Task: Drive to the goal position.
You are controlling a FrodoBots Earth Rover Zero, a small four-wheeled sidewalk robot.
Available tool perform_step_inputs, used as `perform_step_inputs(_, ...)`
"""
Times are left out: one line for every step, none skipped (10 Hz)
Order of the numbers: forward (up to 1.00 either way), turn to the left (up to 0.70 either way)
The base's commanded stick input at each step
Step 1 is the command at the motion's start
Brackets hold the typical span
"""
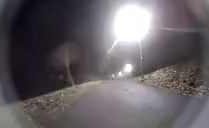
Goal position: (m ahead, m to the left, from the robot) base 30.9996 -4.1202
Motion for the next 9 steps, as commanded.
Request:
perform_step_inputs(1.00, 0.00)
perform_step_inputs(1.00, 0.00)
perform_step_inputs(1.00, 0.00)
perform_step_inputs(1.00, 0.00)
perform_step_inputs(1.00, 0.00)
perform_step_inputs(1.00, 0.00)
perform_step_inputs(1.00, 0.00)
perform_step_inputs(1.00, 0.00)
perform_step_inputs(1.00, 0.00)
